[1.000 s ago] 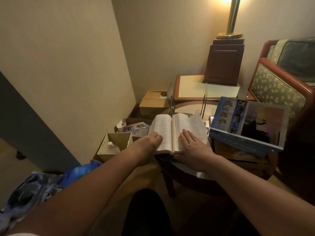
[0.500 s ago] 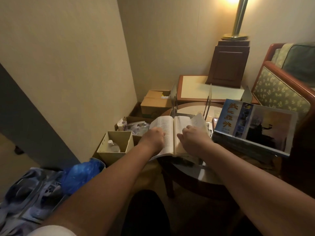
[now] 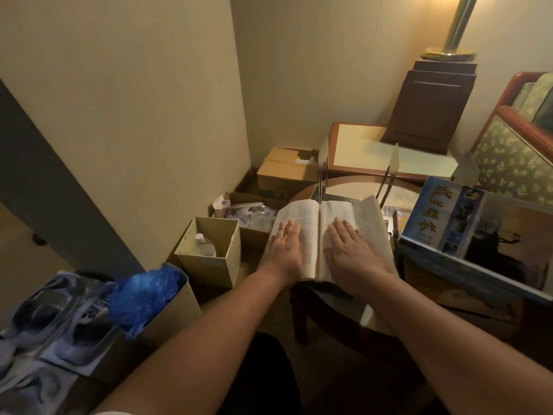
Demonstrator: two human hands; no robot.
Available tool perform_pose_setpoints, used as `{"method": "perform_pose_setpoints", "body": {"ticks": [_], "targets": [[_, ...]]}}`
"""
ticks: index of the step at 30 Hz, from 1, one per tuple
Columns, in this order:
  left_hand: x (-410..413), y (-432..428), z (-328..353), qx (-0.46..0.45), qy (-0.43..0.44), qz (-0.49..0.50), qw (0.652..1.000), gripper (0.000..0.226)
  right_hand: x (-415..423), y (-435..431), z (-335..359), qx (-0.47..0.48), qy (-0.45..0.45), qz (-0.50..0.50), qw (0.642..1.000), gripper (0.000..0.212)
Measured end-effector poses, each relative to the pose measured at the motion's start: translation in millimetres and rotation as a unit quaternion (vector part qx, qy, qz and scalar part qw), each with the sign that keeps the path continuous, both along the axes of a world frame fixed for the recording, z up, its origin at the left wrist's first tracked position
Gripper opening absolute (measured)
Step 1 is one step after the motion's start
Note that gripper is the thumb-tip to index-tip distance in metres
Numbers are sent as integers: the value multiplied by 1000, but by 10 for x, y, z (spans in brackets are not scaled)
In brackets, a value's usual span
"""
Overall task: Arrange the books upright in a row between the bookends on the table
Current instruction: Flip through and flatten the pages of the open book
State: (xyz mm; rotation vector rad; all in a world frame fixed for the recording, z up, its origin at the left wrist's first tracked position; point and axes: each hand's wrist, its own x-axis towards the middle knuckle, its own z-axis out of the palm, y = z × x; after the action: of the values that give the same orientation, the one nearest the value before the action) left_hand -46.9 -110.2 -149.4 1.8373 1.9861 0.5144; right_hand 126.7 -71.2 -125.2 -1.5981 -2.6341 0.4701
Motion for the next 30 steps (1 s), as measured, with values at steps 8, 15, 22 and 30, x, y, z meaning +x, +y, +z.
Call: {"method": "perform_pose_setpoints", "body": {"ticks": [8,15,22,30], "targets": [[-41,523,139,-104,-20,2,994,61,-3,48,-78,-9,-13,-4,1000,64],[-14,780,141,-105,-3,4,994,62,-6,64,-129,6,-5,-11,1000,64],[-2,410,90,-85,-6,-15,996,68,5,83,-189,16,-24,-1,1000,65],[126,-304,107,-83,26,-63,994,74,8,56,-127,11,-26,6,1000,65]]}}
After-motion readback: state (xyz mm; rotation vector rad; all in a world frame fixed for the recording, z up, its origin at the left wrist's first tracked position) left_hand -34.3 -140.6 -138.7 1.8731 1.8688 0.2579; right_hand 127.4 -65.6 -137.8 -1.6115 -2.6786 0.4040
